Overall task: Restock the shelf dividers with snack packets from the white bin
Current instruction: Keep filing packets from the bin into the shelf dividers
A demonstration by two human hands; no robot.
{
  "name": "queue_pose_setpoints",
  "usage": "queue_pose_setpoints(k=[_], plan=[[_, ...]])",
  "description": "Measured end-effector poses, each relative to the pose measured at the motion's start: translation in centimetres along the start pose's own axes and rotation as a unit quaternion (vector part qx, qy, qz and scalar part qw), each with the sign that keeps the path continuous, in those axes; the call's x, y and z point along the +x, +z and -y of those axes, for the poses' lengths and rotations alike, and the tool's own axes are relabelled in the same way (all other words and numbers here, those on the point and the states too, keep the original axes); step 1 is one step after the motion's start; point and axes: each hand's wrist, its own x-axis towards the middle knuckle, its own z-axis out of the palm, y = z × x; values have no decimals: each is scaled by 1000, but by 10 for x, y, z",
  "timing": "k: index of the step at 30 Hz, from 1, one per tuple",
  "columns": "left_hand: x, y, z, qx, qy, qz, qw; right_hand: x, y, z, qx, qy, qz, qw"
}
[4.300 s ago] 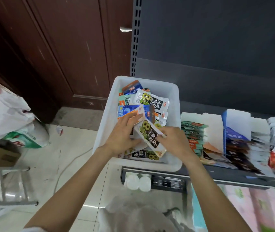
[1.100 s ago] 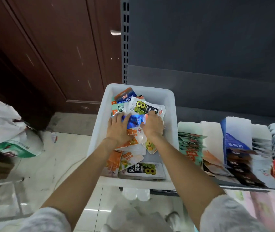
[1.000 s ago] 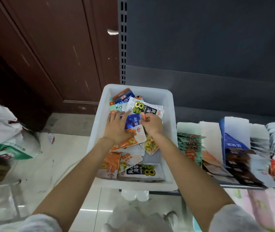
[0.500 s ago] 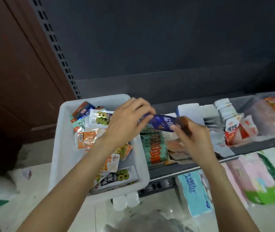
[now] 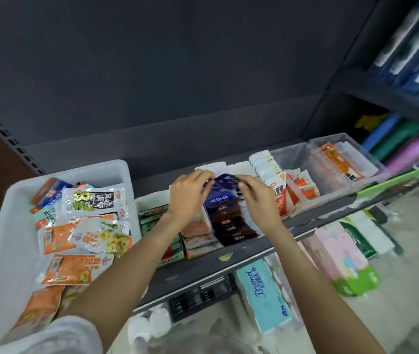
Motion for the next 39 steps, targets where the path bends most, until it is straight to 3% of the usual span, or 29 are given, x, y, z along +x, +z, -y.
queue_pose_setpoints(k=[3,6,10,12,15,18,20,24,27,32,36,39], plan=[[-5,8,8,52,-16,73,996,11,12,-13,-123,-84,77,986],[-10,6,10,68,-26,102,992,23,19,-14,-300,-174,108,932],[-16,7,10,105,-9,161,981,30,29,-16,-421,-162,206,868],[-17,4,9,105,-15,223,969,28,33,-20,-423,-147,218,867],[-21,-14,8,68,-17,227,971,18,28,-11,-327,-127,180,919],[-37,-52,13,-2,-36,100,994,7,21,25,-151,-103,84,979],[-58,-81,28,-18,-47,0,999,1,23,59,-49,-96,51,993],[-107,-126,76,20,-108,-84,990,-3,66,118,68,-109,131,983],[-140,-132,121,60,-209,-54,975,-6,127,149,39,-127,215,968],[-174,-121,183,63,-395,166,901,-5,229,164,-163,-113,345,918],[-181,-112,199,34,-457,211,863,-7,273,157,-287,-45,354,889],[-182,-104,194,22,-478,214,852,-12,291,147,-312,-30,351,882]])
